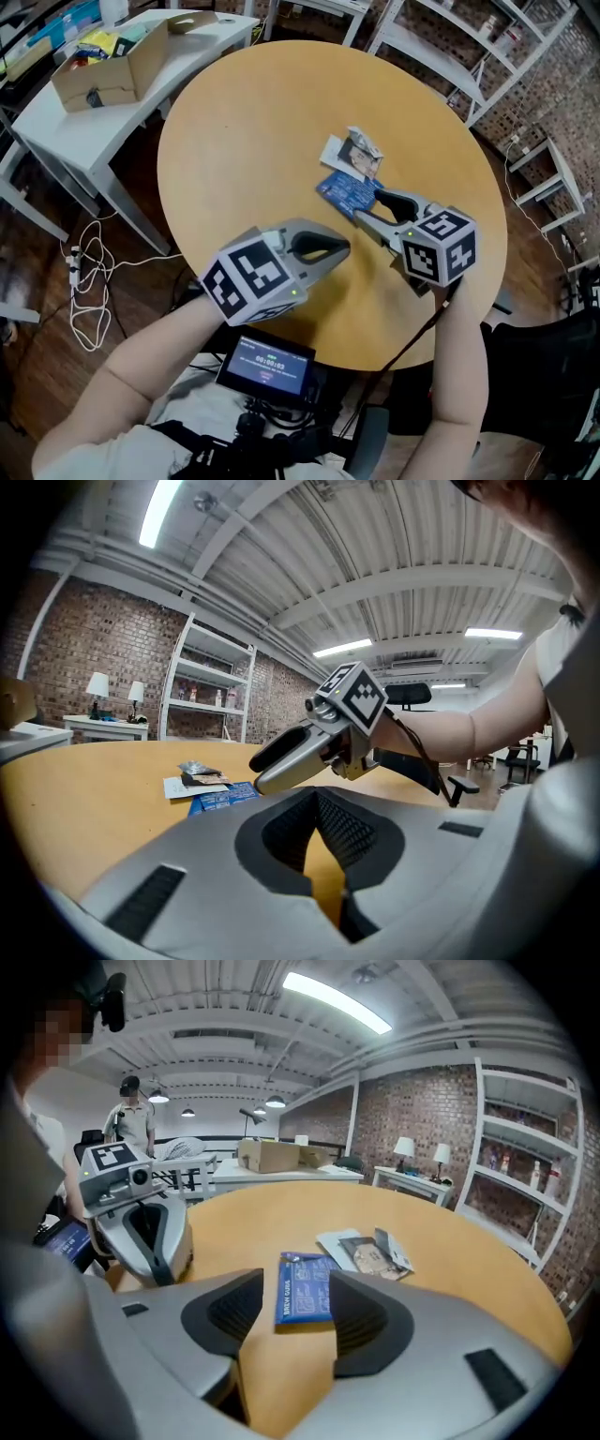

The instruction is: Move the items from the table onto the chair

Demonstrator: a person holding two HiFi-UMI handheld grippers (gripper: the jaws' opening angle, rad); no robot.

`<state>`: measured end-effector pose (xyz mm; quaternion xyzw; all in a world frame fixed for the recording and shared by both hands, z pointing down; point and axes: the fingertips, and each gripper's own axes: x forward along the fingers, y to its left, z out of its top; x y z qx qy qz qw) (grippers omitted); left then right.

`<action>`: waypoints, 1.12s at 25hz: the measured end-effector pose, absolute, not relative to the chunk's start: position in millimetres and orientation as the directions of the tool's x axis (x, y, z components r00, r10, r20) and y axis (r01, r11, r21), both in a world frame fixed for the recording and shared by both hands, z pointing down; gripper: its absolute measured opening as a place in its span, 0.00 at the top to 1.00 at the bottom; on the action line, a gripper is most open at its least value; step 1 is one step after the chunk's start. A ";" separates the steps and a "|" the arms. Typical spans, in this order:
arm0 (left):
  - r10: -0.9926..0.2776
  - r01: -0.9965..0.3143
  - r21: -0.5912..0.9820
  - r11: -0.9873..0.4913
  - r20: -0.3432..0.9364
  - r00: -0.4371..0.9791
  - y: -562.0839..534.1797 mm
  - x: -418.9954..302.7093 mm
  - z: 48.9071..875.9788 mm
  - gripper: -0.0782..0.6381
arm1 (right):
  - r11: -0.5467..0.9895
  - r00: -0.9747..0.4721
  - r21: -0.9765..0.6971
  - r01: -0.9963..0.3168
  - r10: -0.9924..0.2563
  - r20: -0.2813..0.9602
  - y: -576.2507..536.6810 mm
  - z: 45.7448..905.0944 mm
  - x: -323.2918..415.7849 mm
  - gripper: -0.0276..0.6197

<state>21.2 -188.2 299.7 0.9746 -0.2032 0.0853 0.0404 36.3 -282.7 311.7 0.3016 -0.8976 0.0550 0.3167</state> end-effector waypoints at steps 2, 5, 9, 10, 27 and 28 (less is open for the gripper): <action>-0.390 -0.404 0.043 -0.914 0.183 0.902 -188.5 21.1 300.5 0.88 | 0.814 -0.603 0.082 -0.576 -0.490 0.630 -291.7 319.4 36.2 0.60; -0.381 -0.395 0.050 -0.917 0.183 0.906 -185.9 22.8 298.6 0.88 | 0.821 -0.578 0.067 -0.567 -0.454 0.678 -300.1 330.5 36.8 0.60; -0.382 -0.397 0.048 -0.917 0.185 0.906 -186.2 22.4 298.7 0.88 | 0.843 -0.527 0.061 -0.534 -0.389 0.755 -305.8 348.8 34.4 0.59; -0.383 -0.397 0.048 -0.916 0.184 0.905 -186.5 22.1 299.0 0.88 | 0.848 -0.517 0.050 -0.528 -0.367 0.773 -306.3 354.1 33.0 0.58; -0.382 -0.396 0.048 -0.917 0.183 0.906 -187.3 19.6 299.9 0.88 | 0.843 -0.509 -0.020 -0.537 -0.306 0.804 -305.5 364.8 25.9 0.79; -0.381 -0.395 0.049 -0.917 0.183 0.906 -187.2 19.4 300.2 0.88 | 0.844 -0.507 -0.008 -0.536 -0.315 0.803 -305.3 364.3 26.6 0.80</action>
